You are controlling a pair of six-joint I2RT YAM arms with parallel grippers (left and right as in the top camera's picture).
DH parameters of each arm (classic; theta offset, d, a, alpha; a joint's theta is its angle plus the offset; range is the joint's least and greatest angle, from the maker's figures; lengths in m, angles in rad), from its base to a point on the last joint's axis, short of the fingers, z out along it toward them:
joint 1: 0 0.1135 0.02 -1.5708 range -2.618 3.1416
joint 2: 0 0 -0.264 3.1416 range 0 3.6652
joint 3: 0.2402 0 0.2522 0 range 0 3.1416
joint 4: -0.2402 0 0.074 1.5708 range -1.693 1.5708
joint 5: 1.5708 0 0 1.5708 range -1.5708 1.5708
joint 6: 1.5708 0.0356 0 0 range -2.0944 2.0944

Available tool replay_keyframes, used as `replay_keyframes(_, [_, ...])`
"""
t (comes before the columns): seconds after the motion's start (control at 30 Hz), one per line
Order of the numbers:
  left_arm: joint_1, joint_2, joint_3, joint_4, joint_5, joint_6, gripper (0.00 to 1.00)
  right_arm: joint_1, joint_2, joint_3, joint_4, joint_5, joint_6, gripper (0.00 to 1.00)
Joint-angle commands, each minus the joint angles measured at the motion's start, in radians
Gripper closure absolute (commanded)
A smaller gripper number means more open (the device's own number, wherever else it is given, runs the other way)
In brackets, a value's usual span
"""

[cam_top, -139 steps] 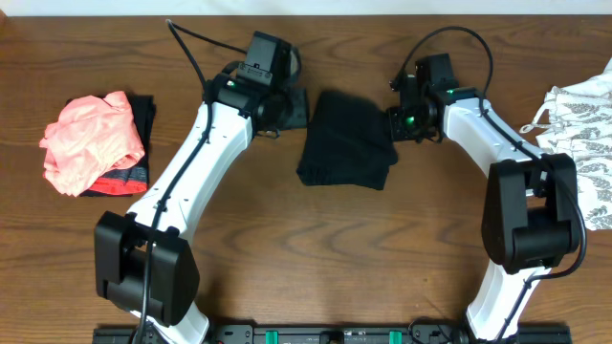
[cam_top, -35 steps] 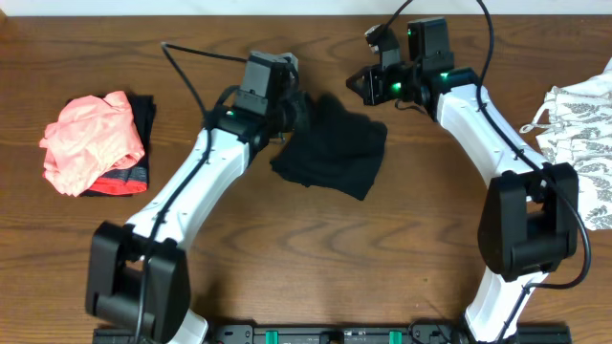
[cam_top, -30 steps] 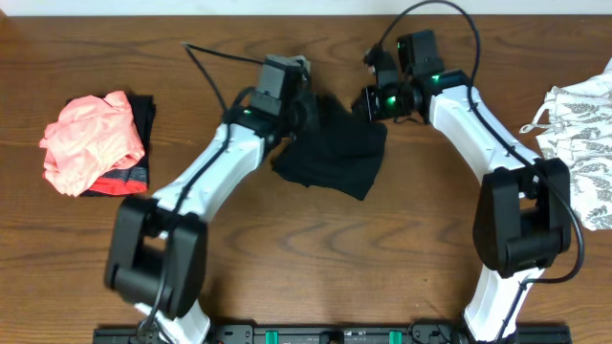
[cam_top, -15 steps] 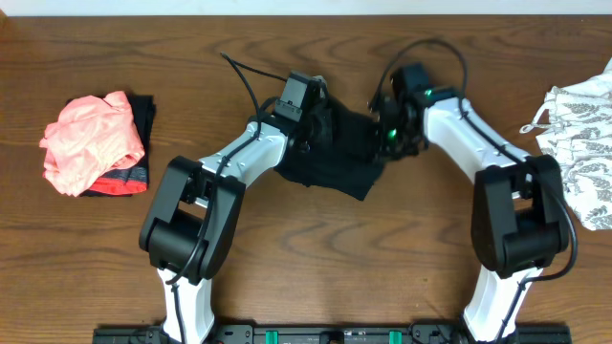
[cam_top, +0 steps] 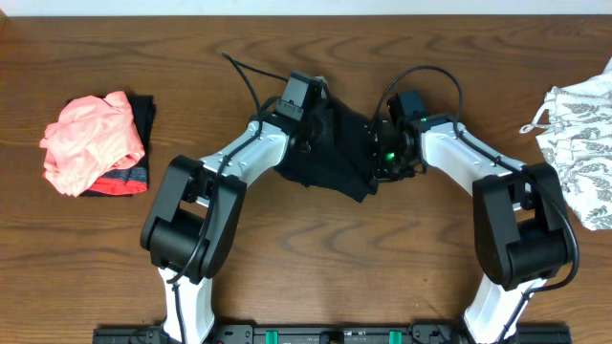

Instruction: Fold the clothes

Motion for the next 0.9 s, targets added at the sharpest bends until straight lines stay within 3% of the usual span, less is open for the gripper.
replay_keyframes(0.0, [-0.002, 0.065, -0.029, -0.065, -0.008, 0.009, 0.61, 0.023, 0.069, -0.064, -0.014, 0.031, 0.019, 0.98])
replay_keyframes(0.23, [0.058, -0.118, -0.02, -0.103, 0.024, 0.009, 0.61, 0.015, 0.056, -0.045, -0.024, 0.021, -0.018, 0.98])
replay_keyframes(0.5, [0.1, -0.352, -0.021, -0.131, 0.017, 0.008, 0.61, 0.0, -0.116, 0.123, -0.082, 0.029, -0.085, 0.91])
replay_keyframes(0.67, [0.065, -0.363, -0.024, -0.246, 0.017, 0.008, 0.61, 0.002, -0.169, 0.19, -0.019, 0.066, -0.084, 0.88])
replay_keyframes(0.87, [0.005, -0.328, -0.053, -0.356, 0.016, 0.008, 0.61, 0.011, -0.113, 0.19, 0.088, 0.065, -0.084, 0.88])
